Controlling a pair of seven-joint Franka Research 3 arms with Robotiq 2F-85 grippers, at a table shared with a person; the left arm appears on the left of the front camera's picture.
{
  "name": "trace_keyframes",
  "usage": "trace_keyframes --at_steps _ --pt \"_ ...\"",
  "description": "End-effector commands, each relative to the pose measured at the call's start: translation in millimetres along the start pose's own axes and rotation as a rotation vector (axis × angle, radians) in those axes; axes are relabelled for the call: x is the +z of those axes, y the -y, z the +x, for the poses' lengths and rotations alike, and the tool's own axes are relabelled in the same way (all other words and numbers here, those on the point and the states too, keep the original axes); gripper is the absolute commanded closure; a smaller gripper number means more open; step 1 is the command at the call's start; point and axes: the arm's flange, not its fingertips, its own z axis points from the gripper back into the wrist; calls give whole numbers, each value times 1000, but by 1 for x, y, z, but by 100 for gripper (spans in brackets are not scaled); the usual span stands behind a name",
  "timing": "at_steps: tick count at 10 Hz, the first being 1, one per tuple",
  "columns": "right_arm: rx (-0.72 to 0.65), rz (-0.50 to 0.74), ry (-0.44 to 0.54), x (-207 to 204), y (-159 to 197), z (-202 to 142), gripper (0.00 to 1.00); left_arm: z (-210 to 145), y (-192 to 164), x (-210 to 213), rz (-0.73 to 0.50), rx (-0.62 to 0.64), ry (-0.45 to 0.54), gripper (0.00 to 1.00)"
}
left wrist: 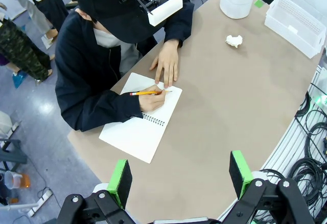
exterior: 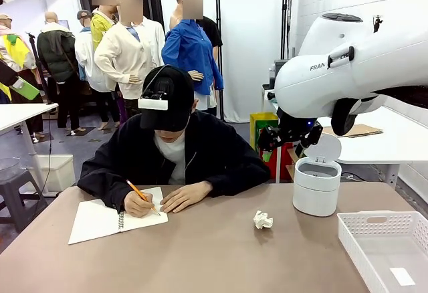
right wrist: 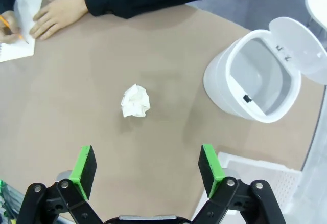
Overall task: Sort the paper based on its condition.
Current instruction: If a person hands you a paper, place it in the Organizing basket , and if it's crumpled, put it in the Trash can.
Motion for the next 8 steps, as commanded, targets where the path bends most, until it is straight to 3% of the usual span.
trace_keyframes --at_steps 1,2,3,8 --pt "-19 -52 -2 -2 2 0 0 -1 -1 1 7 3 -3 0" --pt "0 0 0 0 0 0 0 -1 -1 1 7 3 -3 0" --pt "12 50 -88 -17 3 10 0 -1 -1 1 7 3 -3 0" --pt "25 65 -277 -113 -1 32 0 -1 -1 1 7 3 -3 0"
